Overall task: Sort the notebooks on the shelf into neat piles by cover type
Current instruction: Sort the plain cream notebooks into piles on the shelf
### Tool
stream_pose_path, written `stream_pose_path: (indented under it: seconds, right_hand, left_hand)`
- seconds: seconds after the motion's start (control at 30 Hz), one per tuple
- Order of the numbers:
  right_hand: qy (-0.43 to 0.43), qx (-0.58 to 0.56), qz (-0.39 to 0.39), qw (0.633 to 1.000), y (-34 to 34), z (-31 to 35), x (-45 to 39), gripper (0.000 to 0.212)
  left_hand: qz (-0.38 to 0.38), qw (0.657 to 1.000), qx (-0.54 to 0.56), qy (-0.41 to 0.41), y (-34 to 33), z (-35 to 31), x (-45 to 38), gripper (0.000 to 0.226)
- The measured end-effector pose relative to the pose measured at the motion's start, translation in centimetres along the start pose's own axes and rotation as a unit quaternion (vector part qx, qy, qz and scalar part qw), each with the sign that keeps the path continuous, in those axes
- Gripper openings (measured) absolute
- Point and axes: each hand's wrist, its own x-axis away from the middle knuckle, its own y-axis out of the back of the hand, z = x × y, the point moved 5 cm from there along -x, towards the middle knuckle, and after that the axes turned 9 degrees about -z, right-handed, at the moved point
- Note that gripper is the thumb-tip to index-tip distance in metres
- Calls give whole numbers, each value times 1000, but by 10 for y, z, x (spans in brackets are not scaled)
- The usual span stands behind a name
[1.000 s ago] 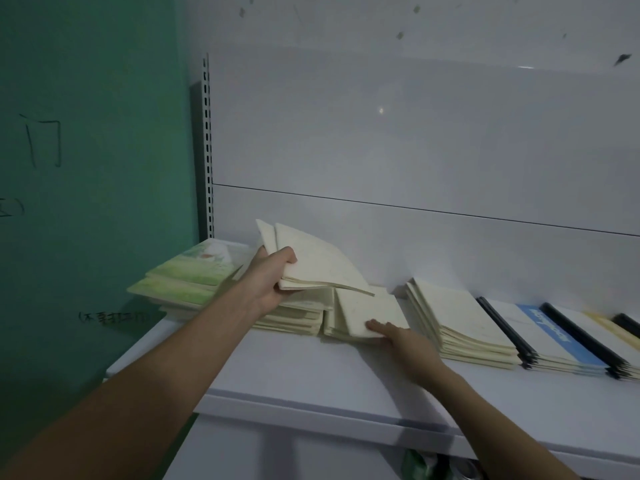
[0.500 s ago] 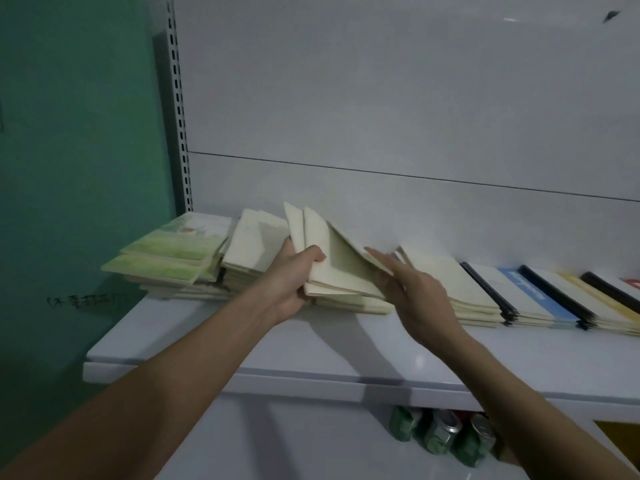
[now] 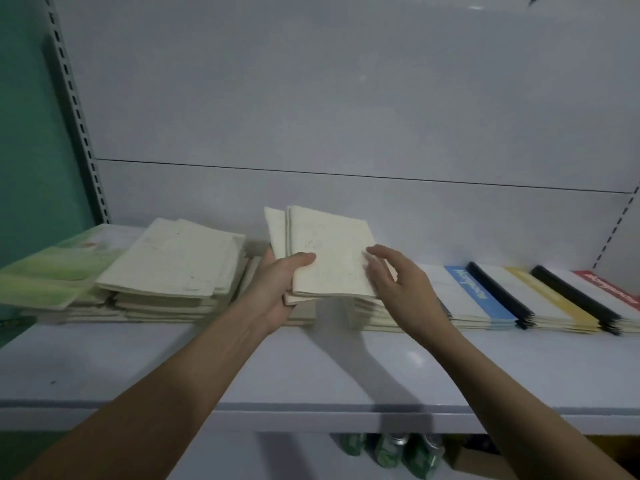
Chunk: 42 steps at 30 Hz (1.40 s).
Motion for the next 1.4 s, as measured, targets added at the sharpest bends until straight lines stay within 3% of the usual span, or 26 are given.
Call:
stream_pose_path:
  seconds: [0.07, 0.13, 0.2, 0.37, 0.5, 0.57, 0.67, 0.73, 0.87, 1.03, 1.13, 1.2, 1.27, 1.33, 1.4]
  right_hand:
    - [-99, -18, 17, 995, 14, -30, -13, 45]
    - [-224, -112, 80, 965, 19, -53, -20, 50]
    - [-280, -133, 98, 946, 23, -70, -28, 51]
    - [-234, -20, 95, 967, 26, -104, -48, 57]
    - [-165, 47, 115, 979, 22, -115, -63, 52]
    - [-138, 83, 122, 979, 20, -118, -69, 48]
    - [-126, 121, 146, 974, 9, -132, -73, 50]
    - [-131, 133, 158, 970, -1, -143, -69, 49]
    - [-122, 148, 139, 972, -15, -153, -64, 38]
    - [-103, 176, 168, 965, -24, -156, -68, 19]
    - [-103, 190, 169, 962, -21, -156, -72, 28]
    - [-86, 186, 135, 969, -12, -145, -76, 37]
    - [-52, 137, 31, 989, 2, -124, -79, 39]
    - [-13, 30, -78, 996, 13, -90, -77, 32]
    - [3, -64, -126, 990, 8, -59, -69, 27]
  left_hand:
    - [-2, 1000, 4, 10, -15, 16, -10, 47]
    - [-14, 1000, -5, 26, -29, 32, -18, 52]
    - [-18, 998, -27, 46, -43, 47, -24, 53]
    - [16, 978, -208, 0, -77, 53, -38, 45]
    - [-25, 952, -305, -27, -88, 59, -50, 34]
    - [-43, 929, -368, -19, -87, 73, -56, 45]
    - [-102, 862, -496, -26, -86, 92, -59, 73]
    - [-112, 843, -525, -46, -91, 98, -60, 72]
    - [-86, 900, -426, -27, -97, 101, -66, 54]
    - [-72, 914, -400, -10, -90, 98, -71, 46]
    - [-49, 925, -377, 1, -84, 90, -63, 44]
    - [-49, 923, -382, -21, -72, 79, -61, 50]
    - [-63, 910, -404, -63, -53, 64, -58, 57]
    - [-84, 889, -433, -123, -30, 51, -49, 51]
    - [-103, 864, -451, -196, -3, 47, -31, 45]
